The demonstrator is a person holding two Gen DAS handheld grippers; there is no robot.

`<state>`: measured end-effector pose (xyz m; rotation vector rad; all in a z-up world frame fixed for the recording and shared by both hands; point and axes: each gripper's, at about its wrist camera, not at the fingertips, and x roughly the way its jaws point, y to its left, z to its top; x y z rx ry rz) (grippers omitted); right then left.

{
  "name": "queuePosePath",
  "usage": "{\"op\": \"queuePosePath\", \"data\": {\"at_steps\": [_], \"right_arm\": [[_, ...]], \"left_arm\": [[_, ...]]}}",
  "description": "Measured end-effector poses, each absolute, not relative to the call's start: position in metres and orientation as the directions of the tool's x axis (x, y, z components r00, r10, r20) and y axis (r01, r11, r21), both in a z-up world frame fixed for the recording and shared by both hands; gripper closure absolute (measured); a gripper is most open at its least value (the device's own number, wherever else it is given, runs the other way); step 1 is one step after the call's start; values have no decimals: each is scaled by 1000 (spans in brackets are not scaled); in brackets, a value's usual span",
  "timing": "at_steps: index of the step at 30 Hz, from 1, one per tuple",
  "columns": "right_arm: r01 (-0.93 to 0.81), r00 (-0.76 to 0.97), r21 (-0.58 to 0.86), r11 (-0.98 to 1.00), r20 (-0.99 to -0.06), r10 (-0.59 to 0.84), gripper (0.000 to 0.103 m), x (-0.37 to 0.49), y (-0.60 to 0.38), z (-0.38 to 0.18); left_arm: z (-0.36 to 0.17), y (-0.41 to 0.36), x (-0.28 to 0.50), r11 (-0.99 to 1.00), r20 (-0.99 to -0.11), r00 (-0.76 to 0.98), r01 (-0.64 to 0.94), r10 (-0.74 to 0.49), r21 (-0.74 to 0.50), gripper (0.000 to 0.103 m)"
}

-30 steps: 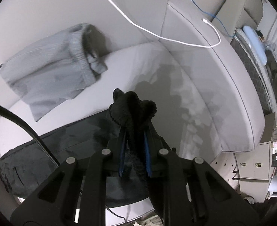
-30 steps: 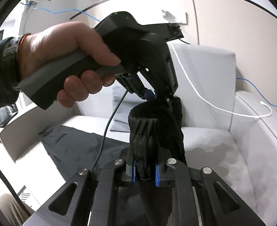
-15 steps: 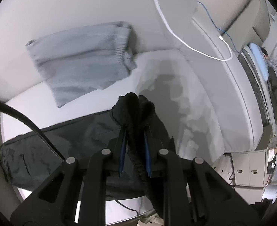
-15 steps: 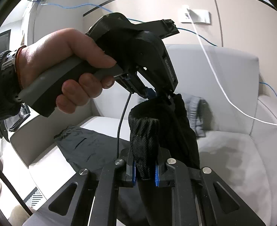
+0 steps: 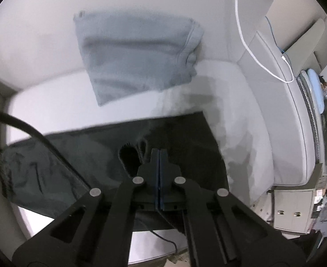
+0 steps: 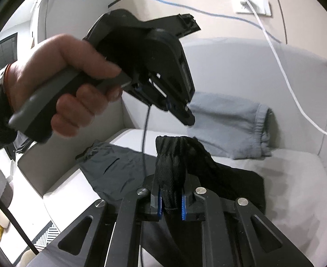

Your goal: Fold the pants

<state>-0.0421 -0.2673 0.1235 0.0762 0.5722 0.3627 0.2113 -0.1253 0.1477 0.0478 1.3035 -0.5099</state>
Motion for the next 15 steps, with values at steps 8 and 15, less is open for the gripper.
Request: {"op": "queuePosePath", "data": {"at_steps": [8, 15], "right_arm": [[-312, 770, 205, 928, -518, 374, 93, -35, -259, 111], [-306, 795, 193, 932, -487, 362, 93, -45, -262, 111]], "left_arm": [[115, -66, 226, 819, -820, 75, 155, -567, -552, 94], [91, -40, 233, 717, -717, 27, -1, -696, -697, 26]]}}
